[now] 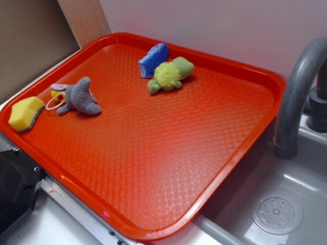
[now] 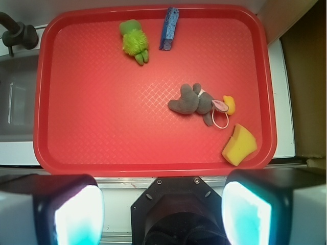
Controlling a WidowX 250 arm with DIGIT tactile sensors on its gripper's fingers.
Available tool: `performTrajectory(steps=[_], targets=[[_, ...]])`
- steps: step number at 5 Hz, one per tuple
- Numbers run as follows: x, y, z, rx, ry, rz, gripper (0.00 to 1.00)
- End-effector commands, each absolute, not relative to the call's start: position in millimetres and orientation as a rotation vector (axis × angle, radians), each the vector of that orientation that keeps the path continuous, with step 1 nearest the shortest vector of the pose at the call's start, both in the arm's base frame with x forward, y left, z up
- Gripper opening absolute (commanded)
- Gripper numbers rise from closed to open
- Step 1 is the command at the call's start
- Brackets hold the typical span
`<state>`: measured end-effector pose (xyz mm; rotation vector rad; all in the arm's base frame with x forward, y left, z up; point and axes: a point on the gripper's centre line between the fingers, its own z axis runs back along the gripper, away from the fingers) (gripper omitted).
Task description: Grab the green sponge.
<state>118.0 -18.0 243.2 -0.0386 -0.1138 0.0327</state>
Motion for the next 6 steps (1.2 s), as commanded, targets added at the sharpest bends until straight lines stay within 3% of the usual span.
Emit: performTrajectory(steps=[1,2,3,6], targets=[[118,-18,243,-0.039,-0.114,0.033,1.0],[121,0,195,-0.008,-0.067,0.161,1.0],[115,33,163,0.05,-0.105,0.33,1.0],[102,90,90,0.162,-0.077,0.428,1.0]])
